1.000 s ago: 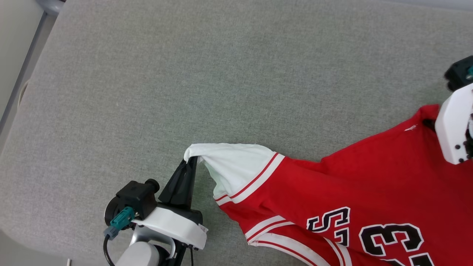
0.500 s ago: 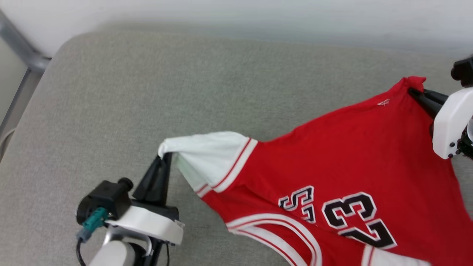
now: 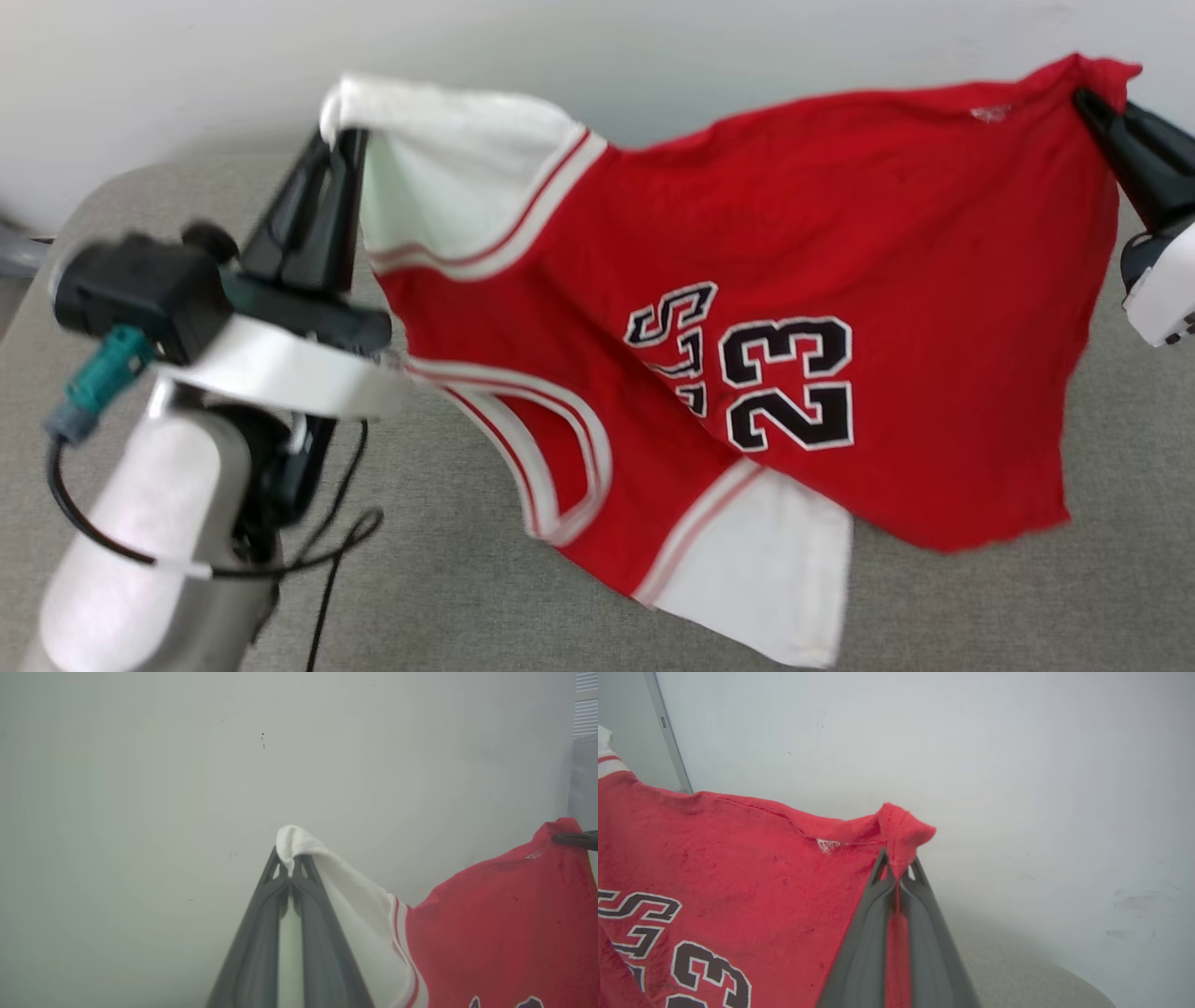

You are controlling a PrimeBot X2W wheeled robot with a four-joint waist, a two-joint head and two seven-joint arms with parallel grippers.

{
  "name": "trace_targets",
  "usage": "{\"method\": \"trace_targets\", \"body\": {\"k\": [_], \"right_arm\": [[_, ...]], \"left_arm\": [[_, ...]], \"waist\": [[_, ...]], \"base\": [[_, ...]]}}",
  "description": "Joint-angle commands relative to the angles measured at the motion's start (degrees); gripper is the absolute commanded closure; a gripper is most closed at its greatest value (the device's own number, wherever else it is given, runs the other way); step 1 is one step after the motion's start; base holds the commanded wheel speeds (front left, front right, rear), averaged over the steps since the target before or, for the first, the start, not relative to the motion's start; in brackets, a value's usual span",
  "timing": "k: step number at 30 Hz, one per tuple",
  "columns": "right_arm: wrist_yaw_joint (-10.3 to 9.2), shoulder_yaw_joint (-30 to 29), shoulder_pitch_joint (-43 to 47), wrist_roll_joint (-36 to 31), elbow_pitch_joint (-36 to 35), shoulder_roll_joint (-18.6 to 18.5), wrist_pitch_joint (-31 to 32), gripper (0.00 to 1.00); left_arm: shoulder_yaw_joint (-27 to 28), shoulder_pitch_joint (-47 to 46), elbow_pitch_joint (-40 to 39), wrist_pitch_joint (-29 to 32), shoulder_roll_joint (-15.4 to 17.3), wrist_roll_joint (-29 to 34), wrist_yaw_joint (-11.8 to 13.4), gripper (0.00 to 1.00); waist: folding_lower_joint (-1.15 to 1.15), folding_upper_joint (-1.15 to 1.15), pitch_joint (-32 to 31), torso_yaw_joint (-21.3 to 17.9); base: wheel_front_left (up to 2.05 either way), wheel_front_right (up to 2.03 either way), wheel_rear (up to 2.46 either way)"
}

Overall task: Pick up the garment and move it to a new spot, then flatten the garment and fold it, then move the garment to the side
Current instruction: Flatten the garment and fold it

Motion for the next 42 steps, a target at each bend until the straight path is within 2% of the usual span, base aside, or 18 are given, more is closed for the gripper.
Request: {"method": "trace_targets", "body": {"k": [1,7,14,20,27,36,42], "right_arm": [[-0.07,-1.76,0.18,-1.41,-1.52,1.43,0.34,1.0],[-0.07,-6.98,-3.39,-5.3,-5.09,4.65,1.8,1.0],[-0.07,-9.45,-15.27,-9.1,-2.8,7.06,3.07,1.0],[-0.07,-8.51,-29.84,-13.71,3.72,8.22,2.4,1.0],[-0.08,-5.18,-46.61,-17.44,13.6,9.2,0.87,1.0],[-0.08,-2.5,-60.98,-19.8,24.32,10.9,-3.57,1.0],[-0.07,0.8,-64.61,-19.28,31.46,11.76,-6.37,1.0]], "left_arm": [[0.07,-3.64,-0.13,0.95,0.77,0.68,-0.92,1.0],[-0.33,-15.92,2.32,3.77,0.95,0.57,-3.78,1.0],[-0.9,-33.63,9.49,6.57,0.49,0.93,-7.23,1.0],[-1.22,-50.23,17.93,6.45,-1.03,1.77,-9.16,1.0],[-2.19,-67.5,29.15,4.77,-1.28,3.06,-10.71,1.0],[-2.92,-80.53,39.77,1.24,-1.33,3.37,-11.31,1.0],[-4.54,-80.95,45.0,-2.16,-1.54,1.86,-11.66,1.0]], "waist": [[0.0,0.0,0.39,-0.67],[0.0,0.0,3.33,-1.6],[0.0,0.0,9.87,-2.06],[0.0,0.0,16.1,-1.69],[0.0,0.0,22.19,-1.57],[0.0,0.0,26.37,-1.34],[0.0,0.0,28.99,-1.18]], "base": [[0.0,0.0,0.0],[0.0,0.0,0.0],[0.0,0.0,0.0],[0.0,0.0,0.0],[0.0,0.0,0.0],[0.0,0.0,0.0],[0.0,0.0,0.0]]}}
